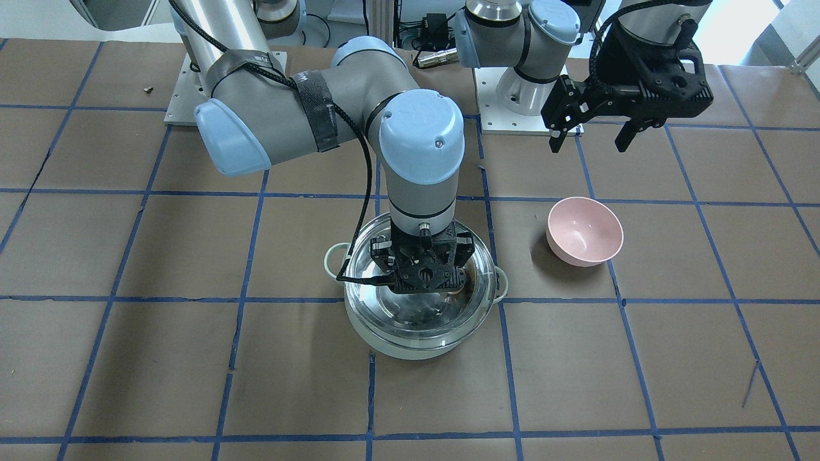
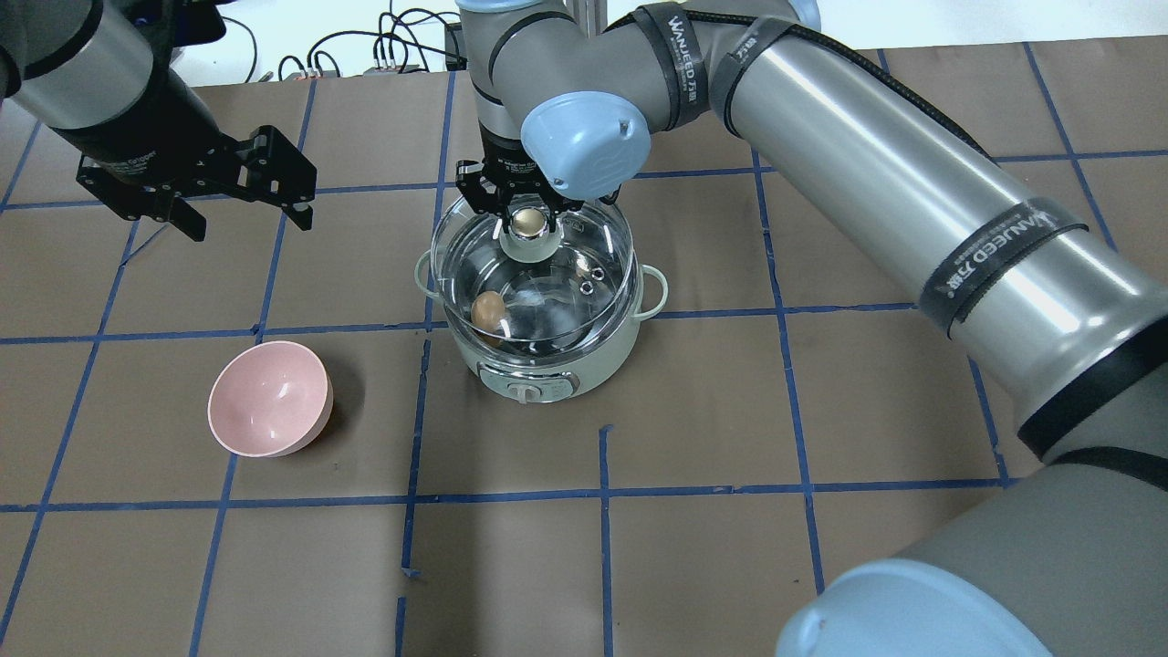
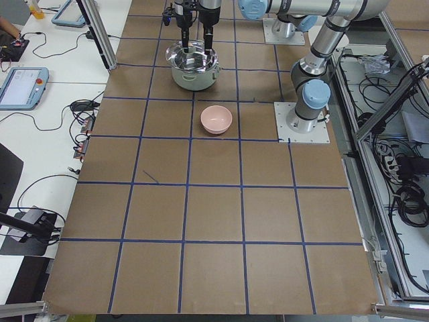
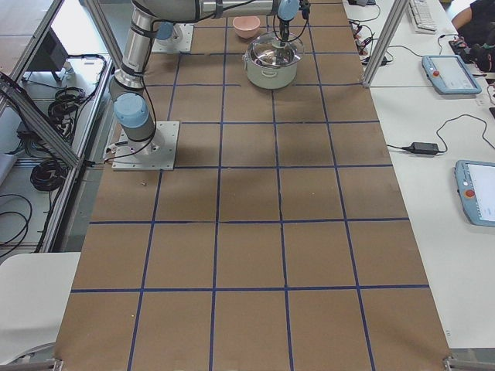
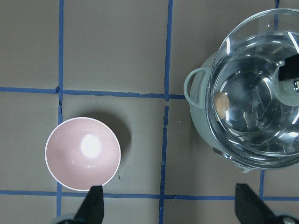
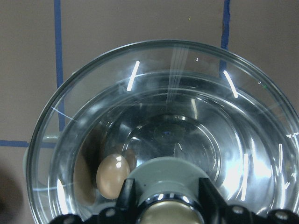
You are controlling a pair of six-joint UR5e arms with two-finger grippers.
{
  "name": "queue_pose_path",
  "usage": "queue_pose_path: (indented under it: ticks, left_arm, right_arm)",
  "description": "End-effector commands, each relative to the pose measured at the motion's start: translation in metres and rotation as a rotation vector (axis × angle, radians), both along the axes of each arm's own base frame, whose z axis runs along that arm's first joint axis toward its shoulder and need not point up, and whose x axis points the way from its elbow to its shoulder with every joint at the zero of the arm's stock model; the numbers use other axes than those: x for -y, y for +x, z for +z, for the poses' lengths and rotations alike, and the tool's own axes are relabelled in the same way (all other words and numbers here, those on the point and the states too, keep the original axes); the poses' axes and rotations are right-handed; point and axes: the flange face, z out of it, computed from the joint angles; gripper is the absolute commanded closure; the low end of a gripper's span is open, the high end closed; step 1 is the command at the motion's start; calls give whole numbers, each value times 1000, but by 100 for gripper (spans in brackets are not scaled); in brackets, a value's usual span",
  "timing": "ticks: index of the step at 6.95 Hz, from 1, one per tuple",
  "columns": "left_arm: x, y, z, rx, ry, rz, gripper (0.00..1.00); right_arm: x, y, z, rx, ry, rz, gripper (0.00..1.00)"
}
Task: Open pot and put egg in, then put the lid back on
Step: 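Lower the glass lid onto the pot with the right gripper while the left withdraws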
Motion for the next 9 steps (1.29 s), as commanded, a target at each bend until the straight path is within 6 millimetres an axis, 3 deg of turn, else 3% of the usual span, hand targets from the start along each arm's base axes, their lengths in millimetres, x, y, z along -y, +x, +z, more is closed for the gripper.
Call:
queue_pose_path:
  ticks: [1,9]
  left_arm:
    - [-1,1,-1,29,6,-1,0]
    - [2,5,-4,30,5,7,0]
  right_arm:
    - [-16,-7,3,-16,8,10,92]
    - [-18,-7,-5,-3,19,7,92]
